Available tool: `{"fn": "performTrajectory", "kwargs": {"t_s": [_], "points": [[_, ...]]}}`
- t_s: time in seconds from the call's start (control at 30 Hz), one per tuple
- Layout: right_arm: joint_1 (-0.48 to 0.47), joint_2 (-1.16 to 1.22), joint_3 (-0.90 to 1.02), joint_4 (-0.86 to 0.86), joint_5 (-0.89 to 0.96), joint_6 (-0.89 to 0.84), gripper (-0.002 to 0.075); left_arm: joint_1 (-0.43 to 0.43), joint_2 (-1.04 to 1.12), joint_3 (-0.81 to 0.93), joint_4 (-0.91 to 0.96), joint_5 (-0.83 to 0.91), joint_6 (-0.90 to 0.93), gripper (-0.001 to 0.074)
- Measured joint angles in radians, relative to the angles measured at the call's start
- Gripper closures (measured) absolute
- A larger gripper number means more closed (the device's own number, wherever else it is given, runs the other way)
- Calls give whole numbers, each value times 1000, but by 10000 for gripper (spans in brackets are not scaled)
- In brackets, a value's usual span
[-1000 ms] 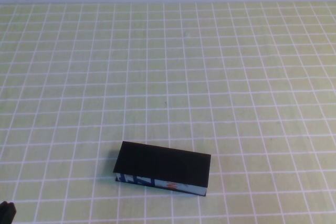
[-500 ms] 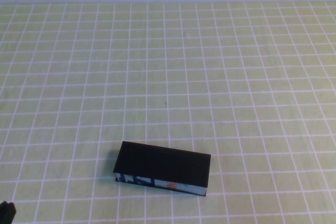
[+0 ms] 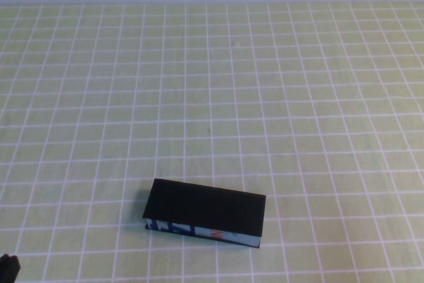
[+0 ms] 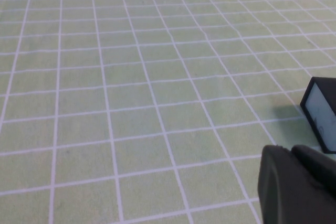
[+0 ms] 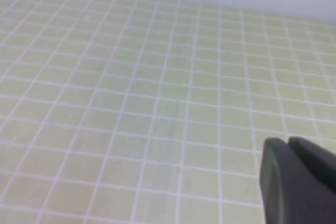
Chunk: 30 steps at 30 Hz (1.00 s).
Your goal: Return glasses to glasses case
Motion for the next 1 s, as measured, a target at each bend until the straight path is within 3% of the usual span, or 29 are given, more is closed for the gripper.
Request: {"fn": "performTrajectory", "kwargs": {"t_s": [0.17, 0.4, 0.57, 0.77, 1.0], "points": [[-124, -85, 0, 0, 1, 0, 743, 0, 0, 0, 0, 0, 0, 738], [-153, -123, 0, 7, 2, 0, 743, 0, 0, 0, 0, 0, 0, 738], [-153, -123, 8, 172, 8, -55, 743, 0, 0, 0, 0, 0, 0, 738], [-153, -123, 137, 419, -87, -292, 743, 0, 0, 0, 0, 0, 0, 738], [-160, -173, 318, 524, -200, -330, 743, 0, 0, 0, 0, 0, 0, 738]]}}
